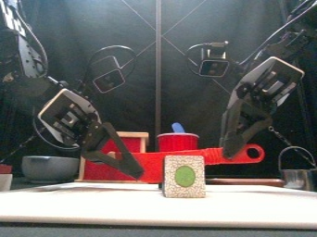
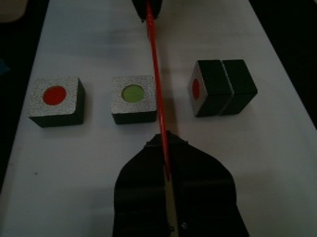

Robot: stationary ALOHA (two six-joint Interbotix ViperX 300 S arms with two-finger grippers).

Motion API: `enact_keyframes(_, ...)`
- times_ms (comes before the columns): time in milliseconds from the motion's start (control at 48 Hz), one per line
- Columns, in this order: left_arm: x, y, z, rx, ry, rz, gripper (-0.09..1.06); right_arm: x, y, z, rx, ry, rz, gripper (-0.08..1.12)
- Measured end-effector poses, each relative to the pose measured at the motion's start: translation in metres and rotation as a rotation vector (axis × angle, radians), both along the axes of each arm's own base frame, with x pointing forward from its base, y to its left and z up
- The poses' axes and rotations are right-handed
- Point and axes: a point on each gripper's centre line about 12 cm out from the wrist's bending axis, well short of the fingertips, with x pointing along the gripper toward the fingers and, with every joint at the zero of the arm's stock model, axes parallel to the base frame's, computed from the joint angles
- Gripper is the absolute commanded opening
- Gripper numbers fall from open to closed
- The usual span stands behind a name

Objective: Cut the sushi into 4 pieces with the knife
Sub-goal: Cut the sushi into 4 pieces

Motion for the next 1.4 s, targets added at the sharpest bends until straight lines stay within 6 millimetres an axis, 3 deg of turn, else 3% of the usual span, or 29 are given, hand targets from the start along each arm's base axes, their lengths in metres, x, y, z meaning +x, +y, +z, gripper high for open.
enact_keyframes(125, 0.001, 0.001, -0.011, 0.005, 0.035, 0.003, 0.24, 0.001, 0.000, -0.005, 0.002, 0.016, -0.003, 0.03)
enact_keyframes(396, 0.007, 0.007, -0.012, 0.011, 0.054, 0.009, 0.24, 0.001, -0.007, -0.007, -0.009, 0.024, -0.013, 0.03)
enact_keyframes(875, 0.009, 0.034, 0.012, 0.054, 0.050, 0.008, 0.24, 0.000, -0.027, 0.015, -0.031, -0.024, -0.042, 0.03)
enact_keyframes(1125, 0.006, 0.012, 0.051, 0.057, -0.029, -0.060, 0.24, -0.004, -0.008, 0.047, -0.012, -0.102, 0.008, 0.03)
enact_keyframes(1396, -0.001, -0.021, 0.058, 0.047, -0.045, -0.149, 0.24, -0.006, 0.025, 0.055, 0.054, -0.119, 0.054, 0.03)
